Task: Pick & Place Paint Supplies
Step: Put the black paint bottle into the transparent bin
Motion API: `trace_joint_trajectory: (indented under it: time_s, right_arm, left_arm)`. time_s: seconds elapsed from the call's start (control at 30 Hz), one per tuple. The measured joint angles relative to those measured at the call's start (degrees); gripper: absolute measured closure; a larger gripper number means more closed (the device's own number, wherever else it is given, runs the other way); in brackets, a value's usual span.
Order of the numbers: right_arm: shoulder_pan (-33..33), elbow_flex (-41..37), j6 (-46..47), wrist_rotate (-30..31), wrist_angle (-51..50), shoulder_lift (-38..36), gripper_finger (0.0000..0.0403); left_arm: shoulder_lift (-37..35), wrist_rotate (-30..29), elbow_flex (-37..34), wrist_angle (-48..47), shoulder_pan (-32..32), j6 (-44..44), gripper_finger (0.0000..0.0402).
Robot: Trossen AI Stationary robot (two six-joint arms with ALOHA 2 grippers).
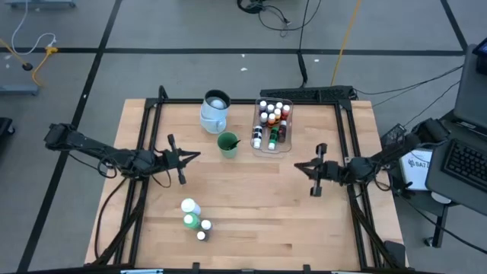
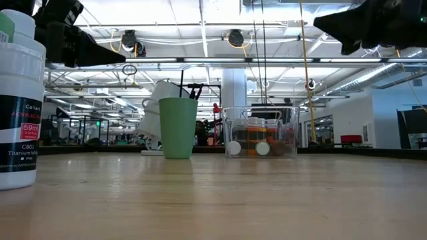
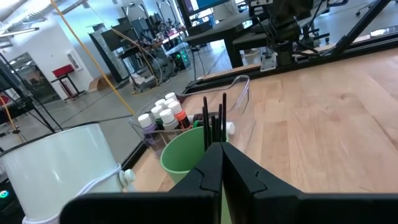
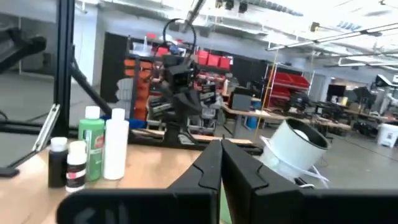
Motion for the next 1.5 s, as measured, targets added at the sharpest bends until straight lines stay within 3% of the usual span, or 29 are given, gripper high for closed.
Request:
trace_joint_trajectory:
  time_s: [0.13,0.37,0.6,0.8,0.97,1.2,1.5]
  right_arm:
    - [-5.0,-1.5,3.8,-1.7,-4.2,-4.3,0.0401]
    - [-16.1,-1.5,9.0,-19.1,-16.7,-15.8,0.0402]
    - [-16.4,-5.7,5.9,-21.9,-17.0,-24.1,0.0402]
    - [-16.4,-7.4,1.5,-25.2,-15.9,-25.3,0.0401]
    - [-16.3,-7.5,-2.5,-28.7,-15.5,-24.9,0.0401]
    - [-16.3,-7.6,-3.3,-28.8,-20.8,-24.7,0.0401]
    - [-16.3,-7.7,-1.1,-28.7,-22.3,-24.5,0.0401]
  left_arm:
    - [0.0,0.0,0.0,0.4,0.0,0.0,0.0396]
    - [0.0,0.0,0.0,0.4,0.0,-1.4,0.0396]
    - [0.0,0.6,0.0,-3.2,0.0,-1.3,0.0396]
    - [0.0,2.3,1.9,-2.8,0.0,-8.2,0.0396]
    - [4.2,4.4,13.5,-17.1,-1.0,-10.2,0.0398]
    - [19.0,2.5,34.0,-29.6,-5.3,-11.5,0.04]
    - [38.7,4.0,66.1,-66.1,-15.0,-17.2,0.0399]
